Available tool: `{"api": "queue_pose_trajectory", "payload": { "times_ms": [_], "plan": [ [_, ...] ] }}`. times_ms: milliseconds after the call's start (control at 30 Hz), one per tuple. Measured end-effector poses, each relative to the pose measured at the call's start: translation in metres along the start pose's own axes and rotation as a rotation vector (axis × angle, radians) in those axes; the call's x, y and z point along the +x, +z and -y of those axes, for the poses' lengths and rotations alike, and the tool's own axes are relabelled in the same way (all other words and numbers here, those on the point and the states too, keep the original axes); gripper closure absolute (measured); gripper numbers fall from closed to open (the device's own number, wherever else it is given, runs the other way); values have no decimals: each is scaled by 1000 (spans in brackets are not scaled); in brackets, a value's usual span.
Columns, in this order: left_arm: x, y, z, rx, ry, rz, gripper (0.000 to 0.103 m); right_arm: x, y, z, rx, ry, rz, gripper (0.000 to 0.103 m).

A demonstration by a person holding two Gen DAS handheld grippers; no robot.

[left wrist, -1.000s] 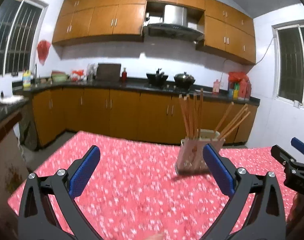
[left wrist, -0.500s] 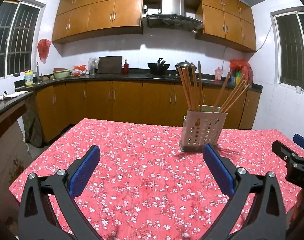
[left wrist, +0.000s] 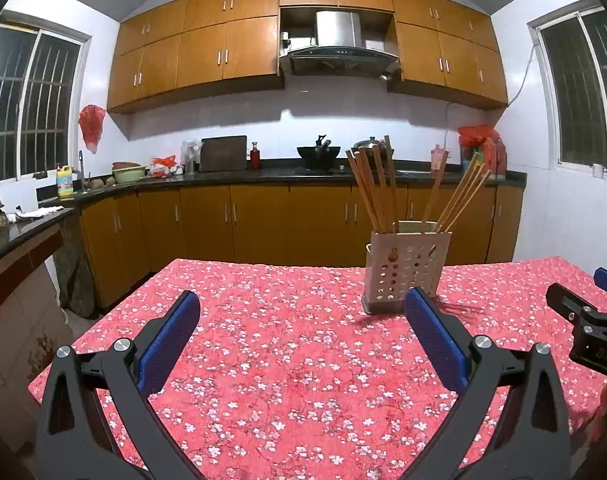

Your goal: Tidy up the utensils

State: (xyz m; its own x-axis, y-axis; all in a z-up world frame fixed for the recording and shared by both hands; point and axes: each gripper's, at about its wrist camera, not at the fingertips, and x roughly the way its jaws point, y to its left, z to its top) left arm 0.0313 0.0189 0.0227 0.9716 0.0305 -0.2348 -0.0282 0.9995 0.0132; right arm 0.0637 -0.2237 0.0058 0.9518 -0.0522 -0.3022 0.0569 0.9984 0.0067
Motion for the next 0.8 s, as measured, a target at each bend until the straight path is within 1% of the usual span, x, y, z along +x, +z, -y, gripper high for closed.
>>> {"api": "queue_pose_trajectory", "payload": {
  "times_ms": [233,567,800],
  "plan": [
    [1,-5,-1,-25,-16,-13,2,-1,-6,-2,-9,-7,-11,4],
    [2,-10,4,11,-13,-41,2,-2,-10,0,-3,-19,-19,4],
    [1,-11,6,14,-21,-47,2,-3,-12,0,-2,-18,-21,4]
  ]
}}
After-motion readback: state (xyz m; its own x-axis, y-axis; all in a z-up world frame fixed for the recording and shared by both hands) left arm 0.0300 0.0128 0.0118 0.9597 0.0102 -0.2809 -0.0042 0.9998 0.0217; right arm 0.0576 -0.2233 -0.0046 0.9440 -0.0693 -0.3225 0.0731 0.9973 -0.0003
